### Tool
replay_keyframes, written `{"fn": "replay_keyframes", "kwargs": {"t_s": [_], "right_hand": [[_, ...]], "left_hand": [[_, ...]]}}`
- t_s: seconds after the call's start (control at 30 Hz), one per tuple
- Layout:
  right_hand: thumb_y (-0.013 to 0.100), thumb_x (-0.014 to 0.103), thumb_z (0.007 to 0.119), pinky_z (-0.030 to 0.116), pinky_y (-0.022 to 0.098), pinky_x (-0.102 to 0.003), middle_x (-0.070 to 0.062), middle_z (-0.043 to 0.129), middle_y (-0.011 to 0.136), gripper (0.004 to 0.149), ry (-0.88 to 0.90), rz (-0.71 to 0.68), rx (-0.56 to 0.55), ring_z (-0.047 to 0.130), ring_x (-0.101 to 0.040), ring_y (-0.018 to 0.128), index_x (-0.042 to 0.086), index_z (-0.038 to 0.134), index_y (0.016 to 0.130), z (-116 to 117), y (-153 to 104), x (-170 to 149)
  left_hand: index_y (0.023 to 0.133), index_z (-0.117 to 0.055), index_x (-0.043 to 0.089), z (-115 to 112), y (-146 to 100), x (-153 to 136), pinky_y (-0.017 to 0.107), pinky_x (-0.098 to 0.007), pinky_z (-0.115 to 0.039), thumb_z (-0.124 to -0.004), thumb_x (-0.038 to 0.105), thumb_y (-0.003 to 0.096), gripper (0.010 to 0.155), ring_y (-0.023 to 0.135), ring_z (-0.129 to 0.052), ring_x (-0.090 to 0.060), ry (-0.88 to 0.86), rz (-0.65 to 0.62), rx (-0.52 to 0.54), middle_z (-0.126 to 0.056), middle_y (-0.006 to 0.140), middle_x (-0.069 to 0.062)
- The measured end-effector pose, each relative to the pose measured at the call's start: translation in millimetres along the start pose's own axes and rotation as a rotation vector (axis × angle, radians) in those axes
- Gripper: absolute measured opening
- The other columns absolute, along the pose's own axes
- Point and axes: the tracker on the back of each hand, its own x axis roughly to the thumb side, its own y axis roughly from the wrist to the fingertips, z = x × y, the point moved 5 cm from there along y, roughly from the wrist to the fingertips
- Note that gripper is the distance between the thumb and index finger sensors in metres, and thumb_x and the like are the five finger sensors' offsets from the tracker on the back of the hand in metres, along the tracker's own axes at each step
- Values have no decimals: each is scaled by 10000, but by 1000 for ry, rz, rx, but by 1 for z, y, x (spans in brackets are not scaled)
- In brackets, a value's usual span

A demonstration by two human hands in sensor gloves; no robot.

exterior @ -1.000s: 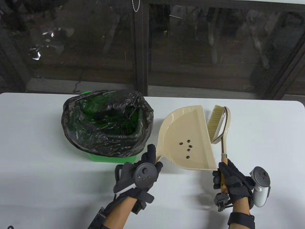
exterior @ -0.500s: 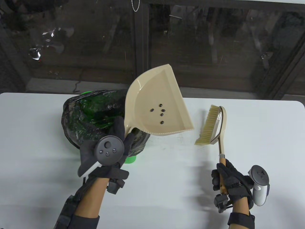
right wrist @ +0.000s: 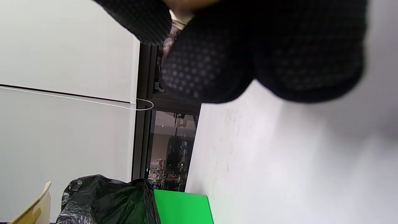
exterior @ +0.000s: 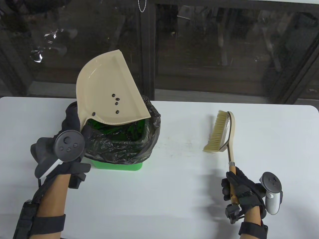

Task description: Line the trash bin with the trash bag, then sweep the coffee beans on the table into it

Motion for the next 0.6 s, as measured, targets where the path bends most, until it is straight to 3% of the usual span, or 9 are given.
{"fn": "replay_keyframes", "kwargs": {"t_s": [0.6], "right_hand": [[560, 324, 695, 912, 155, -321, -120, 914, 616, 697, -56, 12, 94, 1002, -99, 257, -102, 351, 991, 16, 3, 2]], "left_hand": [[1176, -378, -116, -1, -15, -9, 424, -490, -826, -671, 257, 707, 667, 594, -981, -373, 482, -72, 61, -682, 1078, -282]]}}
